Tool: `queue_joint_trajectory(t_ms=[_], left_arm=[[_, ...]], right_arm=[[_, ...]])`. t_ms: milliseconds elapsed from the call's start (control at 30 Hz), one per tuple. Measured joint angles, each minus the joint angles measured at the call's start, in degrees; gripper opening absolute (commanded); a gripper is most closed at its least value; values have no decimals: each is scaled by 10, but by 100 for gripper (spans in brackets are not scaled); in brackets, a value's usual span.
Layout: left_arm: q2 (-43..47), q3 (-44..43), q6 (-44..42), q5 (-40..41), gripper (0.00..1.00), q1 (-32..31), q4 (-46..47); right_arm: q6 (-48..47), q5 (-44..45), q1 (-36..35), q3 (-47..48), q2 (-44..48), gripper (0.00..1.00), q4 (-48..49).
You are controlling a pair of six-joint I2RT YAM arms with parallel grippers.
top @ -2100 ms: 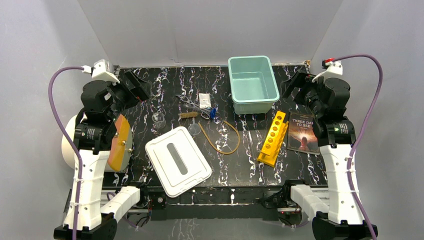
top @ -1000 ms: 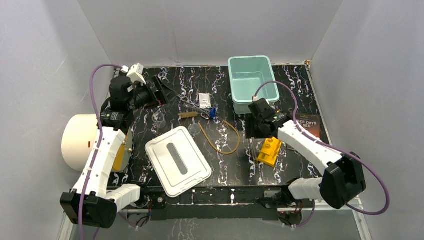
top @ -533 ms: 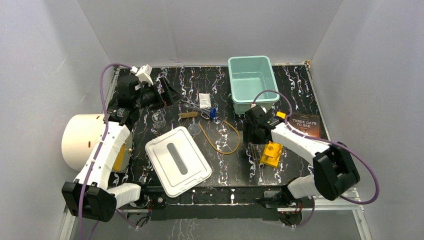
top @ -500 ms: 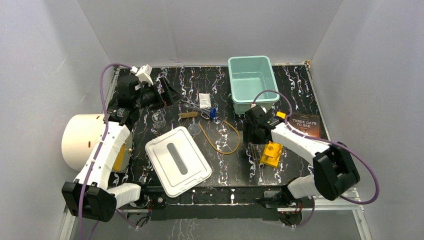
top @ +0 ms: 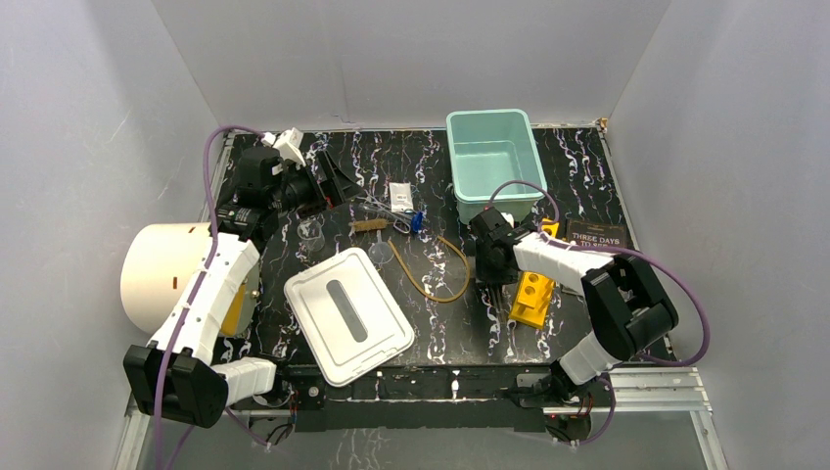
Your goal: Organize the chemistry lab equipment
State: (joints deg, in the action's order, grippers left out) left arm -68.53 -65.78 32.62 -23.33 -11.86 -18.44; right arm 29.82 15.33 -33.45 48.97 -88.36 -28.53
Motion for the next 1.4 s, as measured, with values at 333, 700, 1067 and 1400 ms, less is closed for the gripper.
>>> queue_joint_trajectory(t_ms=[333, 700, 1067, 1400], left_arm=[[-4, 3, 10, -20, 98, -1, -5], [-19, 92, 71, -21, 98, -116, 42], [-119, 146, 149, 96, 96, -349, 184], [-287, 143, 177, 120, 77, -426, 291]], right_arm=[[-2, 0, 0, -5, -2, 31, 31], [0, -5, 0, -29, 54, 27, 49], [42, -29, 0, -40, 131, 28, 78], [92, -74, 0, -57, 139, 28, 90]])
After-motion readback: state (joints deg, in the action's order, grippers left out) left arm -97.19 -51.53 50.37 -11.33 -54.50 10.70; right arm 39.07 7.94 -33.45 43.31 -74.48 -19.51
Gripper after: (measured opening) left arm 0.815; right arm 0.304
